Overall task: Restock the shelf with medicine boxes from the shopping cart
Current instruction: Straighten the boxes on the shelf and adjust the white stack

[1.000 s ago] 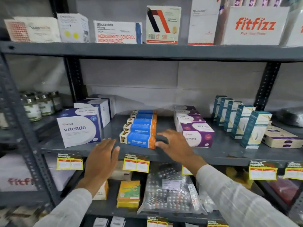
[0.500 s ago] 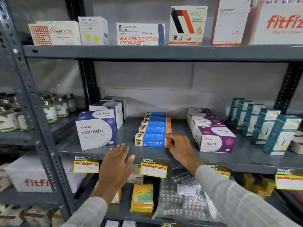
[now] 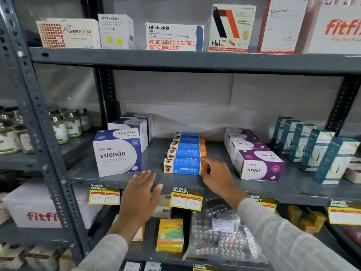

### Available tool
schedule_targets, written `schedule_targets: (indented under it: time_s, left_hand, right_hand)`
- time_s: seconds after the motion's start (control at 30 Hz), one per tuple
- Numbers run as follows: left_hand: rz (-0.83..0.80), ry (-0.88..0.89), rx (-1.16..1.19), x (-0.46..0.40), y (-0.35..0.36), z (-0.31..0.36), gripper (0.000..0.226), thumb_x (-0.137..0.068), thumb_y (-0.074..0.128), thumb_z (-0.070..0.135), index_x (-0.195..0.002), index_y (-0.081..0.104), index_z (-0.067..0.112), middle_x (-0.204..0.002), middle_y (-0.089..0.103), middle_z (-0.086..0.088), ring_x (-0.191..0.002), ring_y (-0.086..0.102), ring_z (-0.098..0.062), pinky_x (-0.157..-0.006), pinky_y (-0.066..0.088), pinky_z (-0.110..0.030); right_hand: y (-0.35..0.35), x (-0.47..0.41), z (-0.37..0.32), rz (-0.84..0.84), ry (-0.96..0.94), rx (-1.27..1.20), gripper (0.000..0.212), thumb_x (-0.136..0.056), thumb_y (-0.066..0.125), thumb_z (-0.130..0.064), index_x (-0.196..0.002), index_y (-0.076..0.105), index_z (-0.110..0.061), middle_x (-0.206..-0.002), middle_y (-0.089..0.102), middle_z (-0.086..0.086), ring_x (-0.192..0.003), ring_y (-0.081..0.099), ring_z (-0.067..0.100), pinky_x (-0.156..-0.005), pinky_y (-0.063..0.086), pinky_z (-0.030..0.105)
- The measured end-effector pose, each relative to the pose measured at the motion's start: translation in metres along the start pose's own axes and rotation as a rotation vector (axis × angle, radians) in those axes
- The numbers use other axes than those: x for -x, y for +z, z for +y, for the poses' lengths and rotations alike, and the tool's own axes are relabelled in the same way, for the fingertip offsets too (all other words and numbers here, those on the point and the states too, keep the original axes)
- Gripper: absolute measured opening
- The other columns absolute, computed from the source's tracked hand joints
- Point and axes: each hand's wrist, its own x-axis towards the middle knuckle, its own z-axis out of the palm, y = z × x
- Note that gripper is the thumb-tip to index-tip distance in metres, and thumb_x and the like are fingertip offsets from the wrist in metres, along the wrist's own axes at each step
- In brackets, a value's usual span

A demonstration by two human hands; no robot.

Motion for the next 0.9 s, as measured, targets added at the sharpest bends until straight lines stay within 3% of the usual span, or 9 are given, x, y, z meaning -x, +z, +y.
schedule_targets:
  time_s: [0.1,0.2,0.27,0.33,0.4,0.5,0.7,0.83,0.9]
  left_hand:
    - [0.178,-0.124,0.285,0.008,-0.026,-0.011,0.044,-0.102,0.050,0.048,-0.138,0.061,0.026,-0.140,0.064,0.004,-0.129,0.059,-0.016,-0.100,0.050,-0.031]
    - [0.476,-0.287,0.483,0.013,-0.057,-0.034,0.032,-0.101,0.056,0.031,-0.128,0.068,0.018,-0.128,0.071,-0.004,-0.111,0.067,-0.017,-0.088,0.052,-0.030]
    - [0.556,-0.403,0.549,0.008,-0.076,-0.052,0.033,-0.102,0.054,0.026,-0.132,0.064,0.016,-0.132,0.068,-0.007,-0.112,0.062,-0.014,-0.091,0.050,-0.031]
    - [0.488,-0.494,0.627,-0.003,-0.088,-0.076,0.040,-0.103,0.051,0.033,-0.140,0.058,0.020,-0.142,0.061,-0.002,-0.124,0.057,-0.014,-0.104,0.045,-0.035]
    - [0.290,-0.526,0.815,-0.016,-0.098,-0.092,0.049,-0.101,0.045,0.057,-0.141,0.057,0.032,-0.145,0.058,0.009,-0.134,0.052,-0.012,-0.116,0.037,-0.042]
    - [0.081,-0.503,1.090,-0.035,-0.105,-0.103,0.049,-0.100,0.027,0.067,-0.111,0.069,0.044,-0.108,0.075,0.026,-0.108,0.065,0.005,-0.102,0.044,-0.031]
    - [-0.084,-0.473,1.163,-0.064,-0.122,-0.114,0.059,-0.101,0.005,0.065,-0.111,0.060,0.044,-0.089,0.075,0.029,-0.090,0.066,0.010,-0.076,0.047,-0.010]
    - [-0.149,-0.478,1.202,-0.077,-0.121,-0.134,0.075,-0.098,0.004,0.069,-0.143,0.049,0.029,-0.125,0.063,0.010,-0.120,0.055,-0.011,-0.104,0.034,-0.026]
    - [-0.153,-0.486,1.215,-0.080,-0.117,-0.140,0.074,-0.096,0.006,0.071,-0.143,0.047,0.031,-0.124,0.062,0.012,-0.127,0.050,-0.014,-0.109,0.030,-0.031]
  right_hand:
    - [0.008,0.003,-0.017,0.133,-0.101,0.090,0.051,-0.095,0.064,-0.018,-0.144,0.052,-0.019,-0.148,0.055,0.002,-0.137,0.051,0.020,-0.114,0.042,0.033]
    - [0.026,0.004,-0.055,0.223,-0.231,0.000,0.042,-0.096,0.059,-0.015,-0.138,0.059,-0.016,-0.143,0.060,0.002,-0.134,0.054,0.019,-0.113,0.039,0.028]
    - [0.040,0.003,-0.092,0.145,-0.238,-0.129,0.042,-0.096,0.059,-0.017,-0.138,0.059,-0.019,-0.141,0.062,0.001,-0.130,0.056,0.017,-0.106,0.040,0.023]
    - [0.058,-0.005,-0.126,-0.030,-0.142,-0.315,0.054,-0.096,0.060,-0.020,-0.148,0.048,-0.023,-0.149,0.056,-0.001,-0.134,0.054,0.015,-0.104,0.041,0.022]
    - [0.075,-0.013,-0.153,-0.208,0.006,-0.475,0.074,-0.091,0.062,-0.020,-0.157,0.030,-0.029,-0.160,0.043,-0.002,-0.145,0.044,0.019,-0.114,0.041,0.035]
    - [0.094,-0.023,-0.178,-0.326,0.081,-0.525,0.084,-0.081,0.066,-0.012,-0.152,0.032,-0.041,-0.150,0.053,-0.003,-0.138,0.050,0.023,-0.112,0.047,0.049]
    - [0.123,-0.025,-0.202,-0.262,0.109,-0.687,0.071,-0.080,0.062,-0.008,-0.135,0.044,-0.048,-0.126,0.065,-0.012,-0.118,0.060,0.015,-0.096,0.056,0.036]
    - [0.136,-0.021,-0.211,-0.213,0.094,-0.740,0.065,-0.091,0.063,-0.015,-0.143,0.040,-0.046,-0.126,0.061,-0.016,-0.115,0.060,0.010,-0.093,0.058,0.032]
    - [0.140,-0.020,-0.213,-0.209,0.100,-0.755,0.066,-0.092,0.062,-0.019,-0.146,0.037,-0.047,-0.128,0.060,-0.014,-0.118,0.059,0.011,-0.093,0.058,0.032]
